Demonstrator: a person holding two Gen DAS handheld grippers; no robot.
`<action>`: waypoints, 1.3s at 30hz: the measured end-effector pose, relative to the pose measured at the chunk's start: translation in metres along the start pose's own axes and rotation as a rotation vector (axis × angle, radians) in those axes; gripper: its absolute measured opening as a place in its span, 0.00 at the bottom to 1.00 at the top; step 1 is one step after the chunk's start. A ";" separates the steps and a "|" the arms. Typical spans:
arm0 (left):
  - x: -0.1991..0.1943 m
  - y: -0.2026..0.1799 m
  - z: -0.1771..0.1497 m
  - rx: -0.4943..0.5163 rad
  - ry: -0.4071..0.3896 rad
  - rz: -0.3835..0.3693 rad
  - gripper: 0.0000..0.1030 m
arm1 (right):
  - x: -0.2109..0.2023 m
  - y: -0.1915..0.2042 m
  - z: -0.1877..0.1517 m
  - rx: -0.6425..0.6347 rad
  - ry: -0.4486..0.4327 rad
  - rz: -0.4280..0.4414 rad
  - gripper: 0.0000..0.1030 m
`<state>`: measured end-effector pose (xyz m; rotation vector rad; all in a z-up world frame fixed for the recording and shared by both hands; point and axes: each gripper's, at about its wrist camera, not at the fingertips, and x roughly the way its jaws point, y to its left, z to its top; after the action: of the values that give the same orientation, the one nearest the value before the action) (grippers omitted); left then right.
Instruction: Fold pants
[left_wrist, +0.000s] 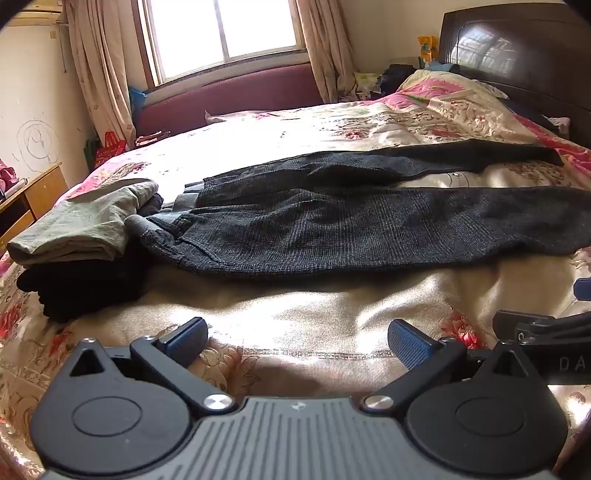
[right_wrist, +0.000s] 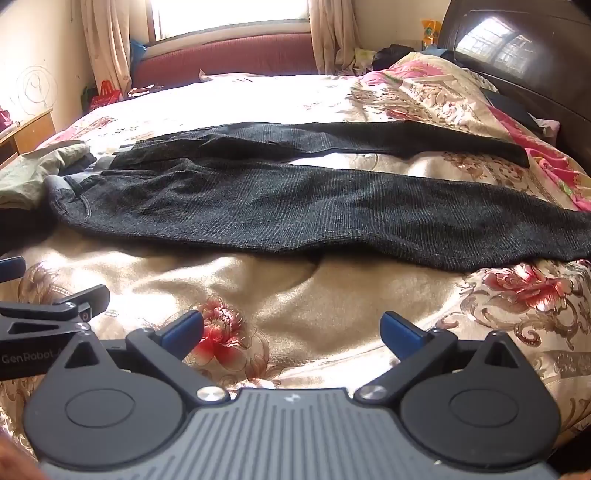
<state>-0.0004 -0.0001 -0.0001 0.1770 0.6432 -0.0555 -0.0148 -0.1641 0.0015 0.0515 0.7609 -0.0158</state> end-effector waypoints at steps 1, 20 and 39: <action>0.000 0.000 0.000 -0.001 0.001 -0.001 1.00 | 0.000 0.000 0.000 -0.001 -0.001 0.000 0.99; 0.002 0.005 -0.004 0.001 0.017 0.002 1.00 | 0.005 0.001 -0.002 -0.006 0.024 -0.001 0.99; 0.004 0.003 -0.004 0.007 0.019 0.006 1.00 | 0.007 0.003 -0.003 -0.006 0.033 0.000 0.99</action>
<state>0.0009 0.0033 -0.0050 0.1867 0.6613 -0.0508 -0.0114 -0.1610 -0.0054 0.0461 0.7937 -0.0126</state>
